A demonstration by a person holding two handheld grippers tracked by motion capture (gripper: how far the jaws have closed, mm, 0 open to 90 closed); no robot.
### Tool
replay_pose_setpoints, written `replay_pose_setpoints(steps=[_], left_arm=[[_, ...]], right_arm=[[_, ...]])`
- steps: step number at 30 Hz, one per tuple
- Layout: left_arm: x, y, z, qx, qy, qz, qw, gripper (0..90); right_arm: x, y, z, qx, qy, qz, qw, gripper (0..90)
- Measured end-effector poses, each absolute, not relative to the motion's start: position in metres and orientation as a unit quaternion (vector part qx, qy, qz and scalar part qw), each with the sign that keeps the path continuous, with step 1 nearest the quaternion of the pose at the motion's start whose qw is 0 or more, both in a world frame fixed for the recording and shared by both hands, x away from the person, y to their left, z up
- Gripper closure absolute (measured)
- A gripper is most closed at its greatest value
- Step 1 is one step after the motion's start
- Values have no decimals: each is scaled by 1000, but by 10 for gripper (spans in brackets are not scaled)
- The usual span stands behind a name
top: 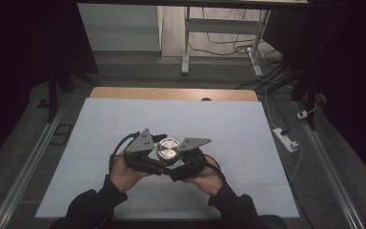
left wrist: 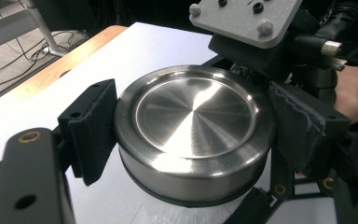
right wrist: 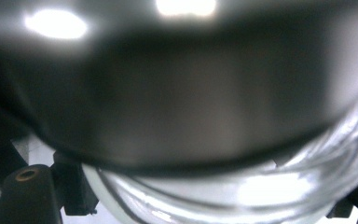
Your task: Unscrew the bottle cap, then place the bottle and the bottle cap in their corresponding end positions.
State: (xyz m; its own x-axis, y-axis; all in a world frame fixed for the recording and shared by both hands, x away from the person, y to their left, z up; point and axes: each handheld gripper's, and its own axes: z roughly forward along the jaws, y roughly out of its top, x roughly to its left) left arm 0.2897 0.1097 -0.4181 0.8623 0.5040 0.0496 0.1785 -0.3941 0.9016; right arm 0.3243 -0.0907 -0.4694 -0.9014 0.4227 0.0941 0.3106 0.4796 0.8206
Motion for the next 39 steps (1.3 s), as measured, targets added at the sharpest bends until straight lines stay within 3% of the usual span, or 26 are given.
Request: replay_pose_setpoints(steps=[39], left_arm=[[279, 125, -427, 817, 183, 100, 537, 209]], right_arm=[[347, -116, -468, 234, 852, 455, 110, 151]])
